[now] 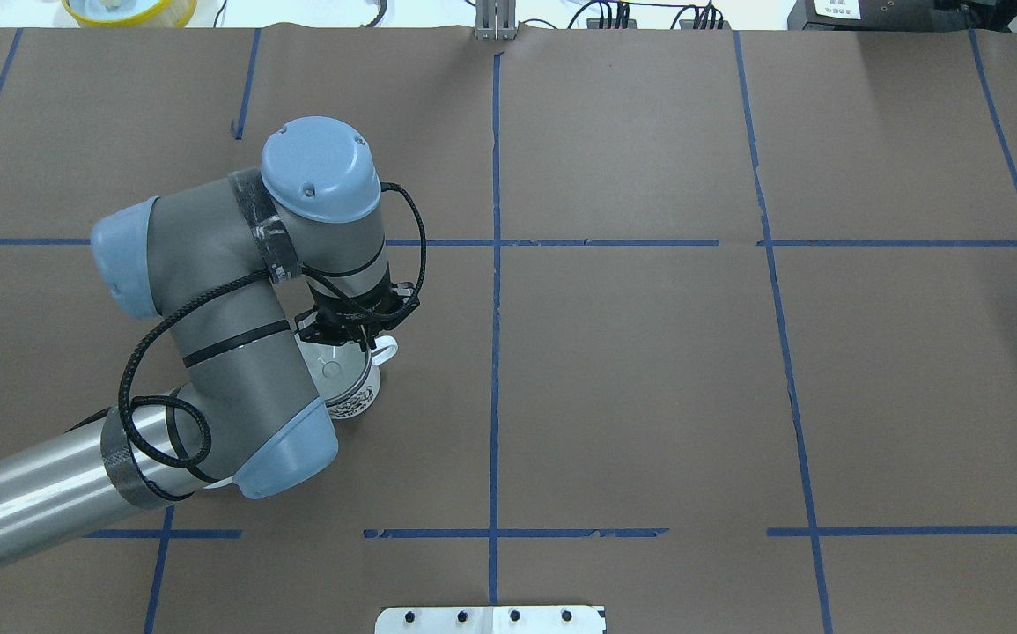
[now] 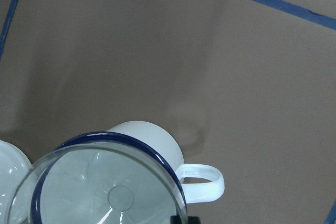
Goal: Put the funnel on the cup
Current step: 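Lower the funnel into the mug opening and open the left gripper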
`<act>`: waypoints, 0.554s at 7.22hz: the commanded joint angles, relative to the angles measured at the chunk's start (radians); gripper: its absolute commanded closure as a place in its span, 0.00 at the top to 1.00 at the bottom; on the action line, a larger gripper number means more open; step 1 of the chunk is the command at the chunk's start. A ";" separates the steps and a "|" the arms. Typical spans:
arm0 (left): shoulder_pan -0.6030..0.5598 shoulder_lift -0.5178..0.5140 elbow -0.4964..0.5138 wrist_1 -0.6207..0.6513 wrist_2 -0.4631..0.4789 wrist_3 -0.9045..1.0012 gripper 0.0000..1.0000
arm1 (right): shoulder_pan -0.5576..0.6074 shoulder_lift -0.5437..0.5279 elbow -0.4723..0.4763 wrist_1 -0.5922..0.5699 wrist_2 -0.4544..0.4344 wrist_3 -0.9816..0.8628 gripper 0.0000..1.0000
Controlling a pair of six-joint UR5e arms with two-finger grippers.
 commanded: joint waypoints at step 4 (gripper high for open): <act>-0.026 0.063 -0.108 -0.002 -0.001 0.115 1.00 | 0.000 0.000 -0.001 0.000 0.000 0.000 1.00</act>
